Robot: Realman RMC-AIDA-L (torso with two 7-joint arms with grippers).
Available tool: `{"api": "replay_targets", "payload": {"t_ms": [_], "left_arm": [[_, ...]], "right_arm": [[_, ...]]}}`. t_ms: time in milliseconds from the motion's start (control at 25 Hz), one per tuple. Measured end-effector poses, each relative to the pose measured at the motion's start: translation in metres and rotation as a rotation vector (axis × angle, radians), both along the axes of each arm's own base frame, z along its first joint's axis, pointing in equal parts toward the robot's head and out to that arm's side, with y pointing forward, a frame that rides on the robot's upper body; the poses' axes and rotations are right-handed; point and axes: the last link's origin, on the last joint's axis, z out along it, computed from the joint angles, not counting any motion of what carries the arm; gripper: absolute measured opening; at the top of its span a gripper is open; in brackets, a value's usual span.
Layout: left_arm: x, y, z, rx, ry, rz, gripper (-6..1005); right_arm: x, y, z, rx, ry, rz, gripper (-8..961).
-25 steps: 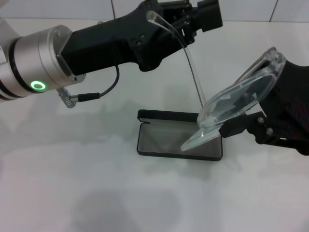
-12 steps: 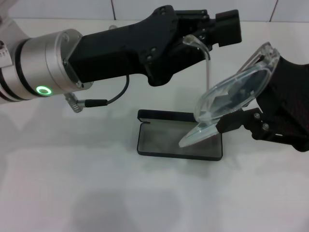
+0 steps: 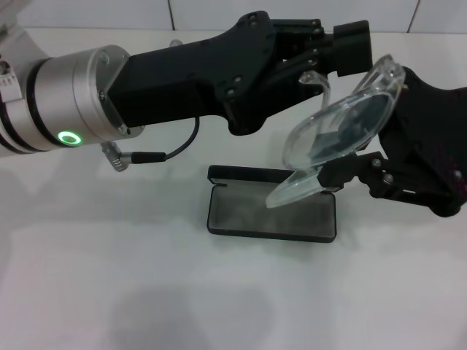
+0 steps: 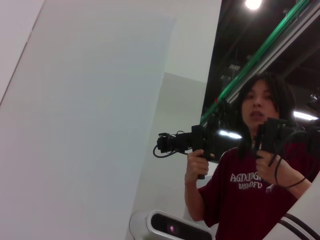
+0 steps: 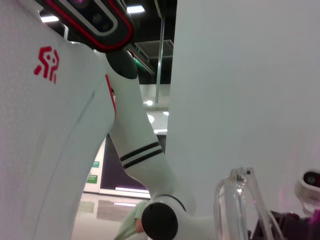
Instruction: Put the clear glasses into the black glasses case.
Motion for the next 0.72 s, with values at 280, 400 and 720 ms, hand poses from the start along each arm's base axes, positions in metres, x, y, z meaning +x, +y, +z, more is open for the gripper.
{"api": "replay_targets", "payload": {"t_ms": [280, 400, 720], "left_arm": [[0.0, 0.0, 0.0, 0.0, 0.001, -0.001, 102], [0.0, 0.001, 0.001, 0.005, 0.002, 0.002, 102], [-0.009, 0.011, 0.015, 0.075, -0.007, 0.046, 102]], "right_arm": [[-0.002, 0.004, -0.003, 0.019, -0.014, 0.0, 98], [-0.002, 0.004, -0.003, 0.022, -0.015, 0.0, 98], [-0.001, 0.002, -0.002, 0.018, -0.017, 0.011, 98]]}}
